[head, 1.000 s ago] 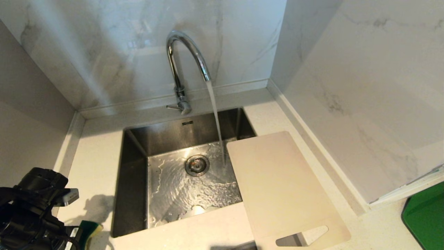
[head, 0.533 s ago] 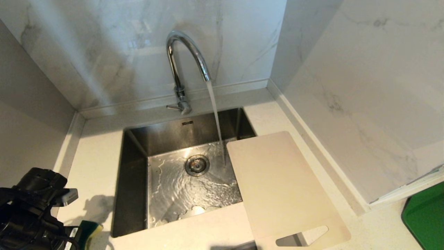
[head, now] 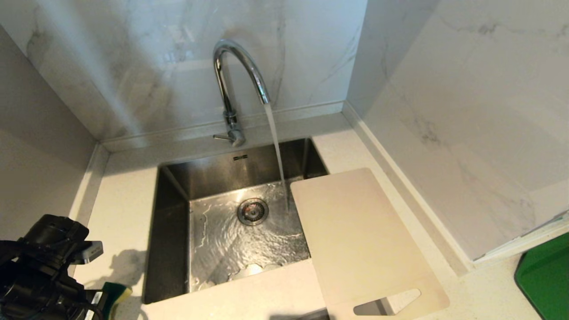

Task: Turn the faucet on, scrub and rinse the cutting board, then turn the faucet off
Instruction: Pick up the cleaning cloth

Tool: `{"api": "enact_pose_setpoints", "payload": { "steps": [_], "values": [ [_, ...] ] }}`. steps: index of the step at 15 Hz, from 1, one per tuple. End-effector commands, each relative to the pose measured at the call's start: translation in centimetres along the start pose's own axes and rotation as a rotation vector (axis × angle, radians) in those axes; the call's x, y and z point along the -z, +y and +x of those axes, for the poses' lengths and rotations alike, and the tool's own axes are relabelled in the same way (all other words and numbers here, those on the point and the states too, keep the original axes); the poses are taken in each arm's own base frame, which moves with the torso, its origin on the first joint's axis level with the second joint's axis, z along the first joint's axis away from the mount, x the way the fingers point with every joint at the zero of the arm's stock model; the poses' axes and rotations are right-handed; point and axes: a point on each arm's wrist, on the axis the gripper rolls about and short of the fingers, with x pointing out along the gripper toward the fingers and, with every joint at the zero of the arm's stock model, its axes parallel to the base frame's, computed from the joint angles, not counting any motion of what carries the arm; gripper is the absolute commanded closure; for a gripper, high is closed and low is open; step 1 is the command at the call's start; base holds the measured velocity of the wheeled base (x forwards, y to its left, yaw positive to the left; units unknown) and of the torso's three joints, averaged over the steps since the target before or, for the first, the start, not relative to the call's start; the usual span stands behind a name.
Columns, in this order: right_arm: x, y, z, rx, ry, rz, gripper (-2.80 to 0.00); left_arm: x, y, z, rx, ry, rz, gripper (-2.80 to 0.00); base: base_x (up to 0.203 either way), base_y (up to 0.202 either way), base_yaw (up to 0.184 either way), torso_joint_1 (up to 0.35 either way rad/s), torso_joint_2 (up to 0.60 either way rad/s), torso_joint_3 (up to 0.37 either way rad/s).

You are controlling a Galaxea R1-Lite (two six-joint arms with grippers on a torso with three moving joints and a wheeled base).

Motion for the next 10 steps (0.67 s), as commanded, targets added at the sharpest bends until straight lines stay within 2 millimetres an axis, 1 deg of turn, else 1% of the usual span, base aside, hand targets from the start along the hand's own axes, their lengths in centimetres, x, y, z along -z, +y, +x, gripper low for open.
{"api": "enact_pose_setpoints", "payload": {
  "steps": [1, 10],
  "values": [
    [0.04, 0.0, 0.01, 0.0, 0.001, 0.0, 0.0, 0.03, -0.21, 0.0, 0.003, 0.002, 0.008, 0.0, 0.0, 0.0, 0.0, 0.0, 0.0, 0.0],
    [0.04, 0.0, 0.01, 0.0, 0.001, 0.0, 0.0, -0.26, -0.41, 0.53, -0.003, 0.019, 0.012, 0.0, 0.0, 0.0, 0.0, 0.0, 0.0, 0.0]
  ]
}}
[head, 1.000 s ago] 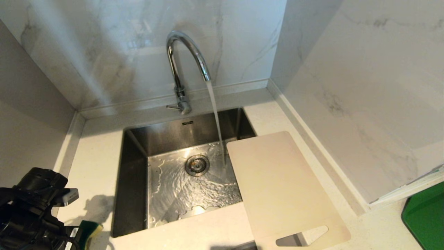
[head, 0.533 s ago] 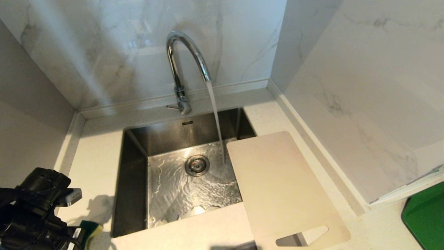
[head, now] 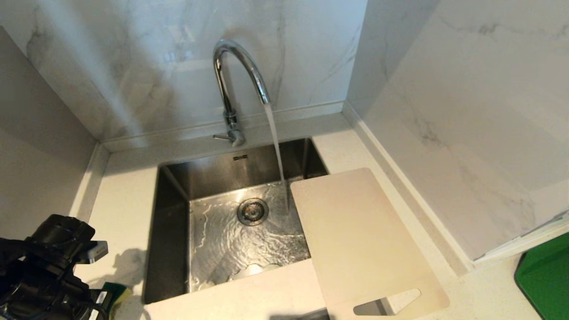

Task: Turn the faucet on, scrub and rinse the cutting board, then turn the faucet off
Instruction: Pick up the cleaning cloth

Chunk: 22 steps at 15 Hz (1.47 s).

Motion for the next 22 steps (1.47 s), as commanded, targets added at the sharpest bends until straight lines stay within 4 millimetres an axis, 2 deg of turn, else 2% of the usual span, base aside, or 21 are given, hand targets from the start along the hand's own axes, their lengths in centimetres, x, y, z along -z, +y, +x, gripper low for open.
{"api": "enact_pose_setpoints", "payload": {
  "steps": [1, 6, 7, 15, 22],
  "values": [
    [0.0, 0.0, 0.0, 0.0, 0.001, 0.0, 0.0, 0.0, 0.0, 0.2, -0.002, 0.009, -0.001, 0.0, 0.0, 0.0, 0.0, 0.0, 0.0, 0.0],
    [0.0, 0.0, 0.0, 0.0, 0.001, 0.0, 0.0, -0.1, 0.0, 0.5, -0.011, 0.02, 0.003, 0.0, 0.0, 0.0, 0.0, 0.0, 0.0, 0.0],
    [0.0, 0.0, 0.0, 0.0, 0.001, 0.0, 0.0, -0.3, -0.1, 0.6, -0.009, 0.009, -0.001, -2.8, 0.0, 0.0, 0.0, 0.0, 0.0, 0.0],
    [0.0, 0.0, 0.0, 0.0, 0.001, 0.0, 0.0, -1.5, 0.9, 2.4, -0.03, -0.028, -0.045, -2.8, 0.0, 0.0, 0.0, 0.0, 0.0, 0.0],
    [0.0, 0.0, 0.0, 0.0, 0.001, 0.002, 0.0, -1.5, 1.3, 2.6, -0.036, -0.022, -0.05, -2.8, 0.0, 0.0, 0.0, 0.0, 0.0, 0.0]
  ]
}}
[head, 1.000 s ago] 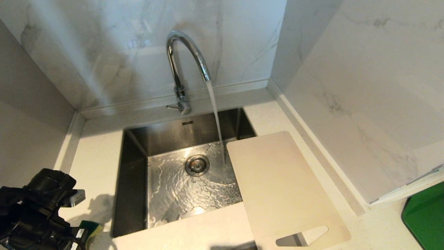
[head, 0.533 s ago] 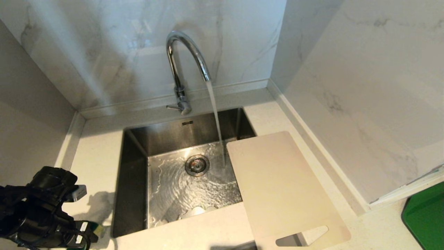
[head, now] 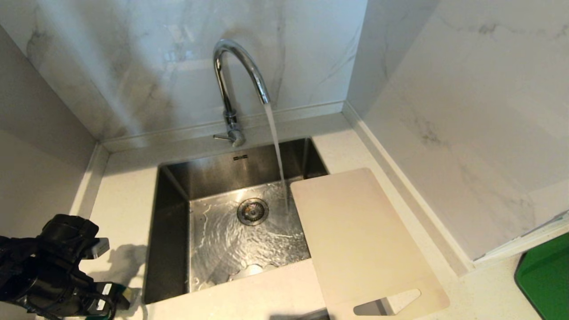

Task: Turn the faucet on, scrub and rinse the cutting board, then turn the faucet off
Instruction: Pick up the cleaning cloth

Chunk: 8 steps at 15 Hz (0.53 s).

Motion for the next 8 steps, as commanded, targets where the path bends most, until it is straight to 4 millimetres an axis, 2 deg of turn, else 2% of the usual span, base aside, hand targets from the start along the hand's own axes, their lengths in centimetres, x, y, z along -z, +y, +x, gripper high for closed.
{"api": "enact_pose_setpoints", "payload": {
  "steps": [1, 6, 7, 8],
  "values": [
    [0.04, 0.0, 0.01, 0.0, 0.001, 0.0, 0.0, 0.06, 0.12, 0.14, -0.002, 0.008, -0.007, -2.8, 0.0, 0.0, 0.0, 0.0, 0.0, 0.0],
    [0.04, 0.0, 0.01, 0.0, 0.001, 0.0, 0.0, 0.41, 0.14, 0.61, 0.0, 0.036, -0.006, -2.8, 0.0, 0.0, 0.0, 0.0, 0.0, 0.0],
    [0.04, 0.0, 0.01, 0.0, 0.001, 0.0, 0.0, 0.46, 0.15, 0.62, 0.0, 0.038, -0.004, 0.0, 0.0, 0.0, 0.0, 0.0, 0.0, 0.0],
    [0.04, 0.0, 0.01, 0.0, 0.001, 0.0, 0.0, 0.62, 0.16, 0.71, -0.001, 0.044, 0.007, 0.0, 0.0, 0.0, 0.0, 0.0, 0.0, 0.0]
  ]
}}
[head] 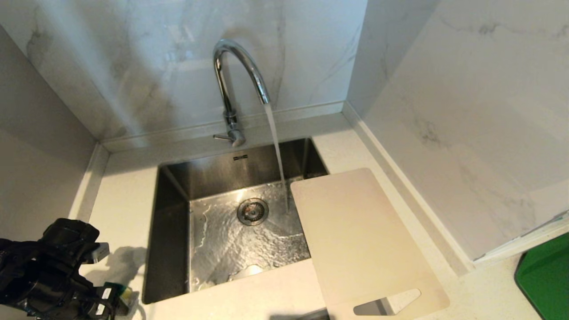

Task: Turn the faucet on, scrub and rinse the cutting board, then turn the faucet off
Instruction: Pick up the cleaning cloth

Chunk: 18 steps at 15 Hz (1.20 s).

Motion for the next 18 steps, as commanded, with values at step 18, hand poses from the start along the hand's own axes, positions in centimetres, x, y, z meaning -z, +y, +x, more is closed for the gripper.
{"api": "enact_pose_setpoints", "payload": {
  "steps": [18],
  "values": [
    [0.0, 0.0, 0.0, 0.0, 0.001, 0.0, 0.0, 1.7, 0.4, -7.9, 0.106, -0.312, -0.011, 0.0, 0.0, 0.0, 0.0, 0.0, 0.0, 0.0]
  ]
}}
